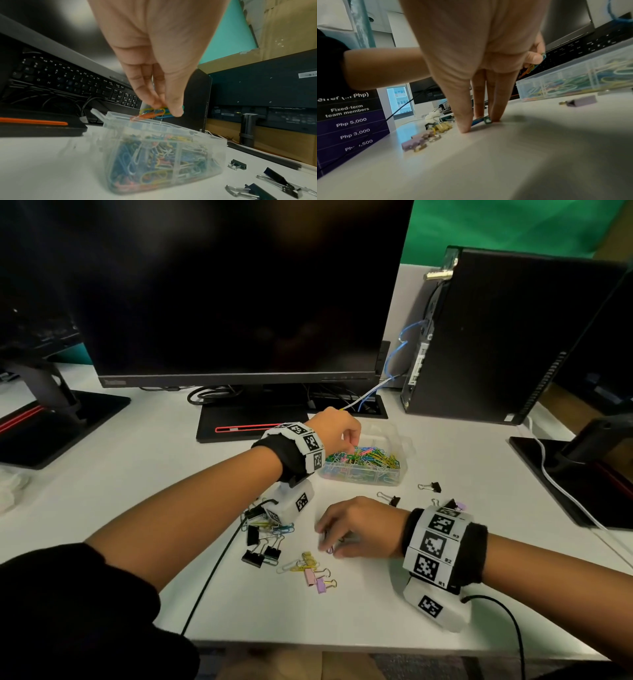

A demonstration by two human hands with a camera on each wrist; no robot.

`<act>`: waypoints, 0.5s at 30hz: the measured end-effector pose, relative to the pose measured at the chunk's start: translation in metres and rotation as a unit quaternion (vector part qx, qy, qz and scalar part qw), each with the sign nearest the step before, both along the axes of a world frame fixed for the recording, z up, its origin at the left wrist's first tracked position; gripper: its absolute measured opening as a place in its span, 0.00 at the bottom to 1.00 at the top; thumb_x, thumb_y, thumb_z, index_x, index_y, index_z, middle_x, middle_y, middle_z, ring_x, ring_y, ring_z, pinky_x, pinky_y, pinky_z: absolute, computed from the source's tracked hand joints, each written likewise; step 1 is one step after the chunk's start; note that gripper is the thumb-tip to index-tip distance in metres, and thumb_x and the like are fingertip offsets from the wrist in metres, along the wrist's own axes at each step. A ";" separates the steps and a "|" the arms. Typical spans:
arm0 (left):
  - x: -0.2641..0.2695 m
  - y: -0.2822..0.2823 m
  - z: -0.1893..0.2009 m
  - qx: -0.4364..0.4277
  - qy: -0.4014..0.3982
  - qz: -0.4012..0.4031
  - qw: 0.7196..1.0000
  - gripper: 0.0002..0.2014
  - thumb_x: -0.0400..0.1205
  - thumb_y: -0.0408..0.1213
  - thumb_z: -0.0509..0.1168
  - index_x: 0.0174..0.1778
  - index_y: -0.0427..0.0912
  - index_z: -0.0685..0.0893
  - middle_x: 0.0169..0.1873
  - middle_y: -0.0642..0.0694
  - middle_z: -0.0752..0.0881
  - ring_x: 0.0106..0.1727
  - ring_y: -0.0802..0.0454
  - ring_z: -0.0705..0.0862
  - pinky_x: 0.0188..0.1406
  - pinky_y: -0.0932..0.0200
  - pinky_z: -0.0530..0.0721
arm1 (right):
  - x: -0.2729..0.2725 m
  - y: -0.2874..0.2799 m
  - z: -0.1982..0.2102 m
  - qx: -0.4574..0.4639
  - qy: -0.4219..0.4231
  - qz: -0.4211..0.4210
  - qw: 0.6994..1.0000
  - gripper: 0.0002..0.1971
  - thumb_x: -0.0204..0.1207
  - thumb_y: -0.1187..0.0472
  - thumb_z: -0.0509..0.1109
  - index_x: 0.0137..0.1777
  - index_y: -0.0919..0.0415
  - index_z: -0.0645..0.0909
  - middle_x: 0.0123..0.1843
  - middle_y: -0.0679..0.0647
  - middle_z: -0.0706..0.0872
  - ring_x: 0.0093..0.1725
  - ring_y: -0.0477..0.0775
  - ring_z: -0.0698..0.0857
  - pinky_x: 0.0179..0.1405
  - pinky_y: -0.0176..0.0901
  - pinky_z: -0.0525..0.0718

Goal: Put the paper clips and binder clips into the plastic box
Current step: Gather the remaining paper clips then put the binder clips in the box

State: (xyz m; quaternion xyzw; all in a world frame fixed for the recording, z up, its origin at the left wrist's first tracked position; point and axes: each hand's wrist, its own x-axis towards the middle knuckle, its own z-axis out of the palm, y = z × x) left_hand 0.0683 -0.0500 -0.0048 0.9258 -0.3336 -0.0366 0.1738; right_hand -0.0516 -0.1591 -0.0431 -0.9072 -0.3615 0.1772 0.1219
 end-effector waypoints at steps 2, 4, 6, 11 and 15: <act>0.000 -0.003 -0.001 -0.005 0.008 0.015 1.000 0.09 0.80 0.34 0.67 0.53 0.37 0.88 0.52 0.42 0.88 0.50 0.48 0.84 0.48 0.63 0.76 | 0.000 -0.003 -0.001 0.003 -0.003 -0.009 1.000 0.12 0.73 0.63 0.71 0.55 0.59 0.88 0.64 0.55 0.83 0.58 0.54 0.84 0.59 0.38 0.75; 0.000 -0.003 -0.002 -0.006 0.018 0.029 0.999 0.12 0.82 0.32 0.64 0.58 0.38 0.87 0.57 0.42 0.88 0.57 0.46 0.85 0.53 0.63 0.77 | 0.002 -0.007 -0.001 0.013 -0.010 -0.024 1.000 0.10 0.72 0.64 0.71 0.52 0.59 0.89 0.61 0.54 0.85 0.55 0.54 0.85 0.55 0.33 0.74; 0.000 0.001 -0.002 -0.020 0.025 0.039 0.999 0.14 0.83 0.28 0.60 0.61 0.39 0.86 0.59 0.42 0.87 0.59 0.47 0.85 0.54 0.65 0.76 | 0.003 -0.011 -0.002 0.023 -0.025 -0.038 0.999 0.09 0.71 0.66 0.71 0.49 0.59 0.90 0.57 0.53 0.87 0.53 0.53 0.86 0.51 0.27 0.71; -0.011 0.029 0.009 -0.034 0.002 0.021 0.999 0.16 0.82 0.26 0.58 0.59 0.43 0.87 0.54 0.47 0.89 0.49 0.56 0.83 0.50 0.68 0.75 | 0.006 -0.019 -0.002 0.032 -0.029 -0.096 0.994 0.06 0.68 0.61 0.75 0.43 0.60 0.90 0.47 0.53 0.89 0.45 0.50 0.86 0.43 0.26 0.74; -0.022 0.054 0.007 0.011 0.001 -0.005 1.000 0.11 0.81 0.33 0.63 0.55 0.45 0.88 0.51 0.49 0.90 0.45 0.59 0.81 0.50 0.66 0.77 | 0.013 -0.021 0.001 0.035 -0.011 -0.121 0.992 0.08 0.66 0.68 0.73 0.42 0.59 0.90 0.45 0.53 0.90 0.41 0.48 0.86 0.38 0.19 0.73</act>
